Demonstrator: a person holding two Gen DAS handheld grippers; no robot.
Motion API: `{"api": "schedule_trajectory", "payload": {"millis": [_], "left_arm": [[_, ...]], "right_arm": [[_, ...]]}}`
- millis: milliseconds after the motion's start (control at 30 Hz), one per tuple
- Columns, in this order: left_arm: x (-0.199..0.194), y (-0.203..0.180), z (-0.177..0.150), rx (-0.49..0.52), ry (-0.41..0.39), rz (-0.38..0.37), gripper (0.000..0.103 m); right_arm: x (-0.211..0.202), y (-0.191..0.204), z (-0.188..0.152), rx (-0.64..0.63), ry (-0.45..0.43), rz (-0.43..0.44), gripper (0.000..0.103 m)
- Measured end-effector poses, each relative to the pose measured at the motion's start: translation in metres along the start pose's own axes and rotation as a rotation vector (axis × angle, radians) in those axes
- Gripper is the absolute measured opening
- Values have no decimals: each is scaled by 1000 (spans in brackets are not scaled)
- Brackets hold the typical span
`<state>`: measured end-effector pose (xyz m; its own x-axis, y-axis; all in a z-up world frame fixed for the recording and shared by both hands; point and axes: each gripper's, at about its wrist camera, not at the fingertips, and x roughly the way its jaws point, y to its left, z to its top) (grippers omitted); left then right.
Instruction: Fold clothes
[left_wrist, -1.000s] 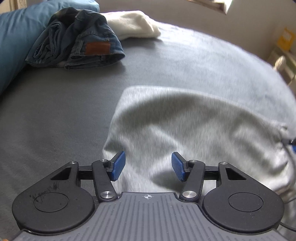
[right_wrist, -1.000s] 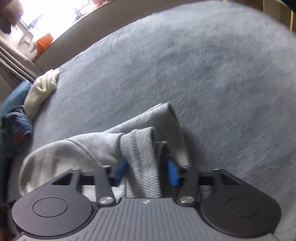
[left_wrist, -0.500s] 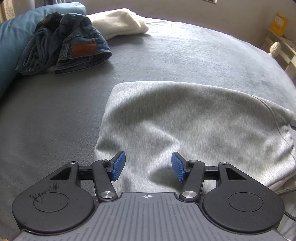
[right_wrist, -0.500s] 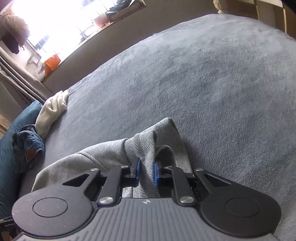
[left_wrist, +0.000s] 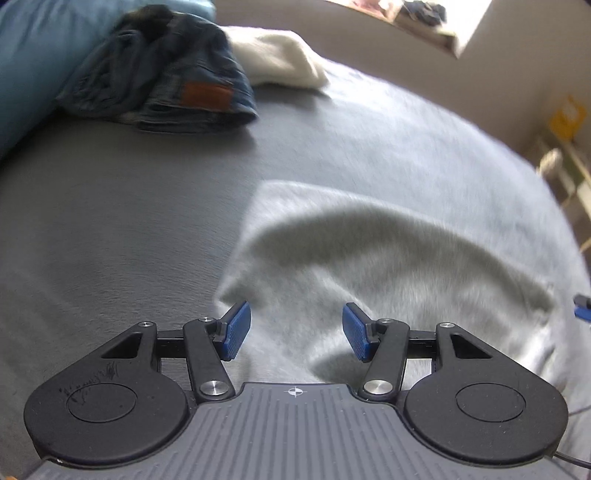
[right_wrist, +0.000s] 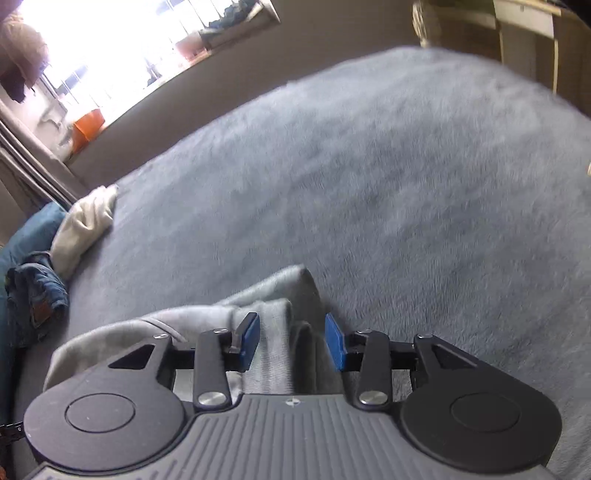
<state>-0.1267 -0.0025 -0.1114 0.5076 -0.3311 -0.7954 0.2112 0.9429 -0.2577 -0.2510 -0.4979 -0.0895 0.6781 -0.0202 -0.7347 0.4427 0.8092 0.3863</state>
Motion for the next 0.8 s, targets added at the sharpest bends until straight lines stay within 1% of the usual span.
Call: {"api": "schedule_trajectory", "payload": {"millis": [33, 133, 167, 200, 267, 300, 333, 367, 400, 433, 500, 567, 633, 667, 700, 733, 800], "left_arm": [[-4, 5, 0, -8, -5, 4, 55], [-12, 18, -5, -14, 1, 16, 55], [-13, 21, -8, -8, 8, 21, 55], [-13, 24, -10, 0, 15, 25, 55], [-13, 28, -15, 13, 24, 29, 55], [-13, 29, -17, 21, 26, 27, 55], [-14, 29, -18, 30, 27, 21, 55], [-14, 29, -18, 43, 28, 10, 55], [-15, 28, -19, 57, 28, -2, 56], [-15, 28, -19, 71, 29, -15, 56], [-10, 22, -21, 114, 37, -43, 62], [0, 14, -24, 174, 51, -41, 62], [10, 4, -29, 242, 66, -10, 62], [15, 1, -31, 270, 73, 18, 62], [20, 0, -33, 287, 81, 45, 62], [23, 2, -33, 284, 91, 53, 62], [27, 10, -33, 250, 108, 48, 62]], "right_arm": [[-7, 8, -1, -30, -6, 40, 42], [-17, 46, -14, -192, 24, 162, 42], [-14, 58, -22, -247, 53, 198, 41], [-7, 68, -31, -288, 85, 211, 41], [16, 79, -49, -349, 168, 175, 41], [31, 82, -59, -392, 210, 90, 41], [44, 87, -68, -436, 241, 15, 36], [45, 95, -74, -483, 236, -22, 27], [46, 104, -80, -529, 231, -59, 29], [46, 114, -85, -571, 223, -76, 29], [30, 143, -92, -627, 191, 27, 29], [15, 173, -99, -681, 158, 131, 29], [0, 202, -106, -734, 125, 236, 29], [-6, 216, -111, -761, 115, 284, 29], [-3, 230, -120, -788, 132, 320, 29], [1, 243, -128, -814, 147, 351, 28], [16, 265, -144, -846, 180, 385, 28]]}}
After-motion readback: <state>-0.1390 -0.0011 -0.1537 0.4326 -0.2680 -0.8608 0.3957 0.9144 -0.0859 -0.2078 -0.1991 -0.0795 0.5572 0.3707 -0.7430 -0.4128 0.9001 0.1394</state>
